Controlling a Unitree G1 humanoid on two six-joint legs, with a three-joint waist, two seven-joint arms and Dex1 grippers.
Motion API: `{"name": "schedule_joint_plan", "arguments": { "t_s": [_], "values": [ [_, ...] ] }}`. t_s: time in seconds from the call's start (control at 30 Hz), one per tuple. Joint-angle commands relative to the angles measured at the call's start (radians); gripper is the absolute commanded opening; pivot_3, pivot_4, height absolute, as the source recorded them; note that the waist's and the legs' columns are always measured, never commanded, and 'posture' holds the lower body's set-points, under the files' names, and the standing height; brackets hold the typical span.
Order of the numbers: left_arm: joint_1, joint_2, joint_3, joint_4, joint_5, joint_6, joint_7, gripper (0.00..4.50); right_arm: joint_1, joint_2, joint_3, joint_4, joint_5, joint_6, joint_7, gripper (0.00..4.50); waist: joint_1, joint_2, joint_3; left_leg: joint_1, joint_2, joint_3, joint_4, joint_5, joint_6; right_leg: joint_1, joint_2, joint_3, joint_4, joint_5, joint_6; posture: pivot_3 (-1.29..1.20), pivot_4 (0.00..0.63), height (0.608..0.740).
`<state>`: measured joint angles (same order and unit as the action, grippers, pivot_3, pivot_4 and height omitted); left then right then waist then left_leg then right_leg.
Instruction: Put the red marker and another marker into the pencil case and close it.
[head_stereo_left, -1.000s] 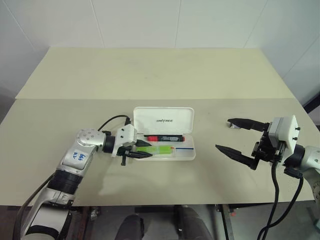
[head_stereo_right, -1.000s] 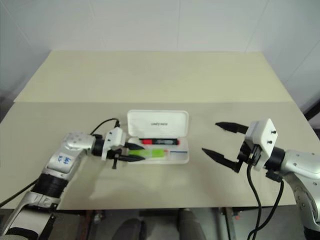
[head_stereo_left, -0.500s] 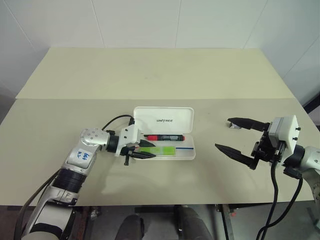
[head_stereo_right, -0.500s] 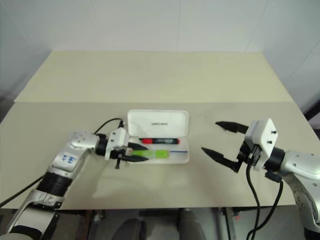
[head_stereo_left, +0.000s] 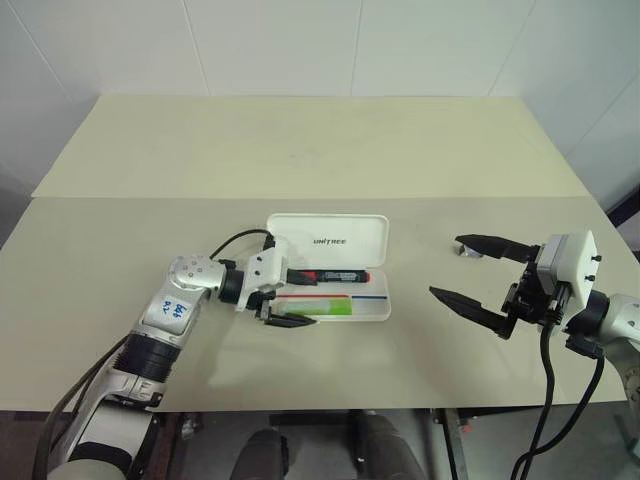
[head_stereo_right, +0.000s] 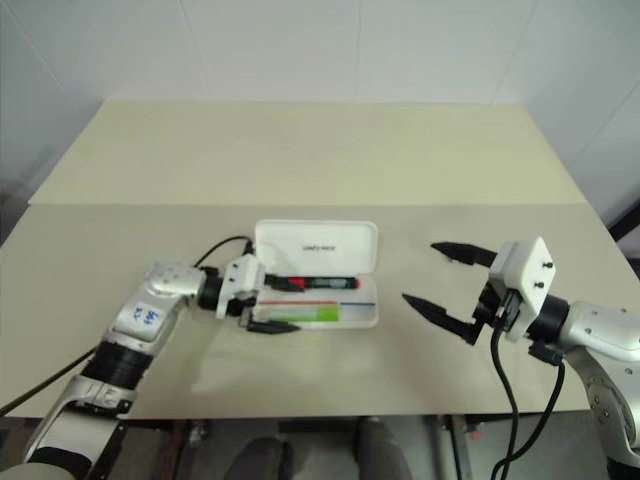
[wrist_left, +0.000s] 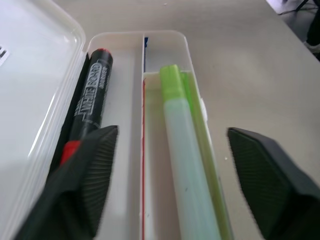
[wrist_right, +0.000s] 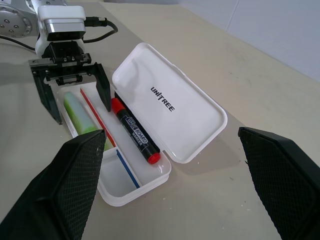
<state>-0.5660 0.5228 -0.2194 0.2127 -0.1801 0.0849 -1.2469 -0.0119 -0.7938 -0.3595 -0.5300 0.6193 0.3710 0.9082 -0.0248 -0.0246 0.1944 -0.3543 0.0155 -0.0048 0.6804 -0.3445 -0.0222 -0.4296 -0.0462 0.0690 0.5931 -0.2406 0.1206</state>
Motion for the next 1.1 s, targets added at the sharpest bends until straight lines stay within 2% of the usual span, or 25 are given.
{"name": "schedule_joint_plan", "arguments": {
  "t_s": [0.03, 0.37, 0.7, 1.0, 1.1],
  "values": [
    [-0.021, -0.008, 0.009, -0.004, -0.015, -0.010, -0.004, 4.47, -0.012, 0.006, -0.005, -0.023, 0.012, -0.019, -0.005, 4.50, 0.000, 0.000, 0.000, 0.000, 0.000, 0.000, 0.000, 0.000, 0.000, 0.000, 0.000, 0.000, 0.000, 0.000, 0.000, 0.00, 0.150, 0.740],
    [0.034, -0.011, 0.074, -0.122, -0.134, 0.053, -0.003, 4.47, -0.087, 0.010, 0.045, 0.112, -0.007, -0.052, 0.044, 4.50, -0.002, 0.000, 0.000, 0.000, 0.000, 0.000, 0.000, 0.000, 0.000, 0.000, 0.000, 0.000, 0.001, 0.000, 0.000, 0.00, 0.150, 0.740],
    [0.074, 0.025, 0.125, -0.164, -0.153, 0.027, 0.019, 4.47, -0.242, -0.009, 0.121, 0.275, -0.069, -0.100, 0.138, 4.50, -0.002, 0.000, 0.000, 0.000, 0.000, 0.000, 0.000, 0.000, 0.000, 0.000, 0.000, 0.000, 0.001, 0.000, 0.000, 0.00, 0.150, 0.740],
    [0.048, 0.077, 0.226, -0.288, -0.320, 0.178, 0.001, 4.47, -0.420, -0.061, 0.200, 0.667, -0.171, -0.197, 0.322, 4.50, -0.003, 0.000, 0.000, 0.000, 0.000, 0.000, 0.000, 0.000, 0.000, 0.000, 0.000, 0.000, 0.001, 0.000, 0.000, 0.00, 0.150, 0.740],
    [0.002, 0.099, 0.266, -0.301, -0.362, 0.214, 0.008, 4.47, -0.544, -0.093, 0.248, 0.900, -0.251, -0.283, 0.415, 4.50, -0.004, 0.001, 0.000, 0.001, 0.000, 0.001, 0.000, 0.000, 0.000, 0.000, 0.000, 0.000, 0.001, 0.000, 0.000, 0.00, 0.150, 0.740]
  ]
}}
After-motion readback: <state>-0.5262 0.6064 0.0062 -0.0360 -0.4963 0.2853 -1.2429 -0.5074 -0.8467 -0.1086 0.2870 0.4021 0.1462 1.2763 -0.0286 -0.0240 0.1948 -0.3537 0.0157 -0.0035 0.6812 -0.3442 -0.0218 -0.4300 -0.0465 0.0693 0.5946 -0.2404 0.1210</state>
